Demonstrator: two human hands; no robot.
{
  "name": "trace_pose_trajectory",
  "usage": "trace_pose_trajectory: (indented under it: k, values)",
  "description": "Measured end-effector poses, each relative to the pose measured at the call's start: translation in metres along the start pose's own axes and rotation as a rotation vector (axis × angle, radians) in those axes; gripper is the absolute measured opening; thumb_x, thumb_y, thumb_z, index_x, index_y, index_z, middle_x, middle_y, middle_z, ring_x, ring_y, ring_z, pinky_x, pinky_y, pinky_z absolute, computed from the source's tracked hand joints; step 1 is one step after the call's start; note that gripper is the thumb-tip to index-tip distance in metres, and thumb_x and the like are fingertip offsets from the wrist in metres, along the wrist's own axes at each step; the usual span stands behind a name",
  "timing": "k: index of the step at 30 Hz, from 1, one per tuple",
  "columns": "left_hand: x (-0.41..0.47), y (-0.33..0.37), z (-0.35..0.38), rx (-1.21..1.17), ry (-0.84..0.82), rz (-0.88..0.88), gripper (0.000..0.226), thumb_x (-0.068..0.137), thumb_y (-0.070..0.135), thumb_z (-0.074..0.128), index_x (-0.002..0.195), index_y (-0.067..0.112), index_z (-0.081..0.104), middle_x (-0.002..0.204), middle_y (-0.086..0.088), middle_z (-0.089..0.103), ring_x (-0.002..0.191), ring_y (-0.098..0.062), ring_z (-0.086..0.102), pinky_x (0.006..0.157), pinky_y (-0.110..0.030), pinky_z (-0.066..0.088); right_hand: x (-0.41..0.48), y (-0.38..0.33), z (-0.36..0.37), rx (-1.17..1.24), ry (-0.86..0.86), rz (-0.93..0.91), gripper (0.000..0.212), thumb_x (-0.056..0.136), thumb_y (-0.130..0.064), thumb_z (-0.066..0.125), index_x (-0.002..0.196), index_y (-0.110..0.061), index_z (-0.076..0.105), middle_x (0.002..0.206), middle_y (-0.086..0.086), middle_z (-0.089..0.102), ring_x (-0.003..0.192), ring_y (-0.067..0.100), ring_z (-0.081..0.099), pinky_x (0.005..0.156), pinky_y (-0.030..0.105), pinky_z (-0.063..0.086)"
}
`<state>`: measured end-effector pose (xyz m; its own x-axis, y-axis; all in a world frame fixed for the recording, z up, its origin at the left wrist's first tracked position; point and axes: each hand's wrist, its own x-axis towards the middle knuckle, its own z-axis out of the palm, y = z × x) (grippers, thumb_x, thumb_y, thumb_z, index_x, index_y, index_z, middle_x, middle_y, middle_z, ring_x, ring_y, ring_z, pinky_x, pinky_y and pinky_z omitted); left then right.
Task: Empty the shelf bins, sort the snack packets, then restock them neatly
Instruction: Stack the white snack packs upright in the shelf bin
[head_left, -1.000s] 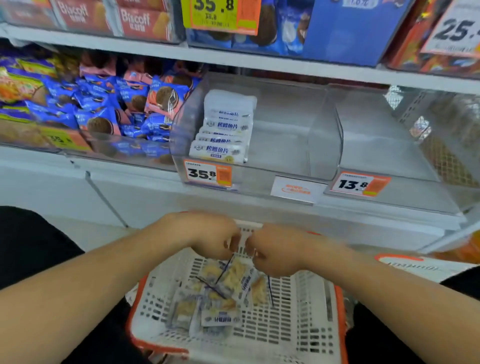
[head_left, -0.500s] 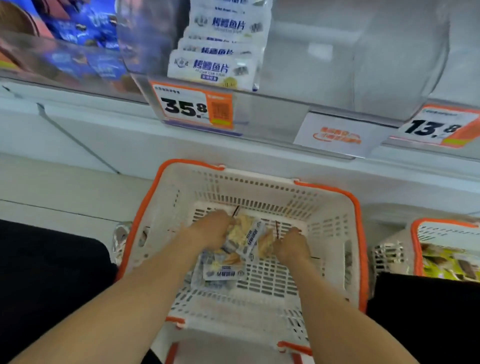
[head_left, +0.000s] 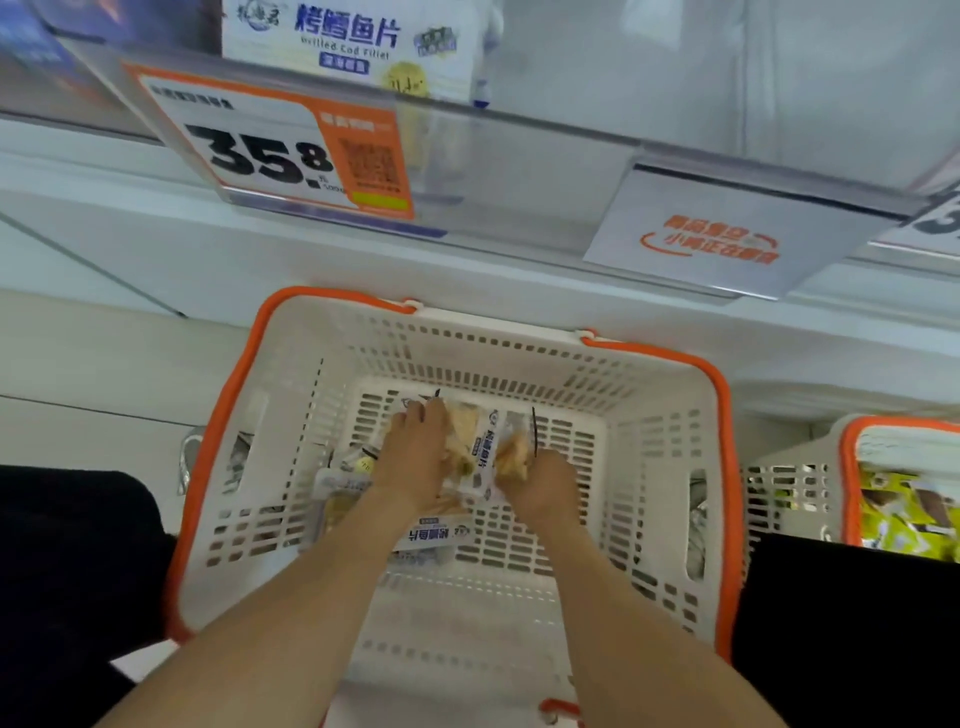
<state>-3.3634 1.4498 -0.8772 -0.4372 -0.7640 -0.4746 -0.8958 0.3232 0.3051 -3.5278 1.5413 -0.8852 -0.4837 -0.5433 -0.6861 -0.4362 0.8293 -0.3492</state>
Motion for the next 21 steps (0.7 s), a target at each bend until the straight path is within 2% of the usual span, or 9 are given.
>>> trace_pose_trajectory:
  k: [2, 4, 6, 8, 11, 14, 17, 19, 21]
  values:
    - [0.0, -0.002, -0.002, -0.249, 0.021, -0.071, 0.066, 0.084, -0.001, 0.077, 0.13, 0.018, 0.035, 0.112, -0.009, 0.054, 0.084, -0.022, 0.058, 0.059, -0.029, 0.042, -0.001, -0.001, -0.015, 0.204, 0.007, -0.025, 0.01, 0.085, -0.011, 0.075, 0.092, -0.01, 0.068, 0.075, -0.003, 0.063, 0.073, 0.023, 0.065, 0.053, 0.031, 0.051]
    - [-0.001, -0.004, -0.005, -0.445, 0.006, -0.16, 0.078, 0.083, -0.006, 0.074, 0.139, 0.024, 0.029, 0.094, -0.006, 0.06, 0.069, -0.018, 0.057, 0.048, -0.024, 0.034, 0.002, 0.0, -0.034, 0.291, 0.039, -0.088, 0.028, 0.085, -0.011, 0.076, 0.104, -0.022, 0.06, 0.085, -0.008, 0.064, 0.076, 0.016, 0.063, 0.054, 0.021, 0.046]
    - [0.001, -0.007, -0.007, -0.533, 0.009, -0.215, 0.048, 0.084, -0.005, 0.068, 0.122, 0.015, 0.047, 0.08, -0.002, 0.059, 0.069, -0.023, 0.058, 0.052, -0.028, 0.036, 0.005, 0.001, -0.05, 0.315, 0.008, -0.172, 0.031, 0.082, -0.017, 0.082, 0.101, -0.032, 0.062, 0.085, -0.012, 0.067, 0.076, 0.008, 0.064, 0.061, 0.022, 0.049]
    - [-0.001, -0.012, -0.015, -0.553, 0.016, -0.208, 0.012, 0.09, 0.0, 0.057, 0.087, 0.01, 0.054, 0.07, 0.001, 0.051, 0.069, -0.025, 0.051, 0.058, -0.03, 0.031, 0.009, 0.007, -0.06, 0.244, -0.002, -0.211, 0.02, 0.082, -0.026, 0.081, 0.073, -0.03, 0.063, 0.064, -0.013, 0.061, 0.063, 0.007, 0.055, 0.061, 0.026, 0.043]
    - [-0.011, -0.012, -0.038, -0.581, 0.049, -0.182, 0.033, 0.105, 0.009, 0.049, 0.074, 0.02, 0.053, 0.066, 0.003, 0.05, 0.062, -0.02, 0.047, 0.055, -0.03, 0.029, 0.007, 0.004, -0.075, 0.139, -0.04, -0.229, 0.039, 0.08, -0.015, 0.075, 0.057, -0.02, 0.043, 0.05, -0.009, 0.036, 0.054, 0.011, 0.034, 0.058, 0.03, 0.028]
    - [-0.02, -0.007, -0.061, -0.556, 0.041, -0.131, 0.038, 0.107, 0.022, 0.055, 0.07, 0.027, 0.054, 0.062, 0.007, 0.053, 0.056, -0.013, 0.051, 0.052, -0.028, 0.037, -0.01, -0.02, -0.086, -0.084, -0.255, -0.332, 0.034, 0.073, -0.013, 0.077, 0.054, -0.02, 0.049, 0.048, -0.01, 0.038, 0.048, 0.01, 0.037, 0.054, 0.028, 0.029]
    - [-0.023, -0.002, -0.074, -0.558, -0.14, -0.074, 0.029, 0.108, 0.024, 0.053, 0.087, 0.016, 0.071, 0.07, 0.0, 0.061, 0.065, -0.024, 0.058, 0.06, -0.033, 0.044, -0.026, -0.042, -0.077, -0.179, -0.157, -0.442, 0.016, 0.076, -0.017, 0.079, 0.09, -0.015, 0.07, 0.077, 0.001, 0.064, 0.07, 0.02, 0.06, 0.059, 0.033, 0.045]
    - [-0.025, -0.002, -0.08, -0.51, -0.195, -0.047, 0.03, 0.109, 0.021, 0.047, 0.111, 0.014, 0.076, 0.099, 0.0, 0.069, 0.089, -0.023, 0.062, 0.074, -0.032, 0.044, -0.04, -0.05, -0.064, -0.019, -0.046, -0.464, 0.05, 0.078, -0.012, 0.078, 0.122, -0.023, 0.057, 0.102, 0.007, 0.065, 0.087, 0.023, 0.062, 0.064, 0.031, 0.05]
    - [-0.032, -0.005, -0.087, -0.443, -0.207, -0.013, 0.031, 0.104, 0.04, 0.056, 0.11, 0.017, 0.076, 0.11, -0.001, 0.073, 0.099, -0.022, 0.066, 0.083, -0.037, 0.048, -0.049, -0.055, -0.052, 0.078, -0.004, -0.49, 0.076, 0.082, -0.01, 0.079, 0.146, -0.03, 0.044, 0.133, 0.008, 0.058, 0.116, 0.026, 0.059, 0.087, 0.03, 0.053]
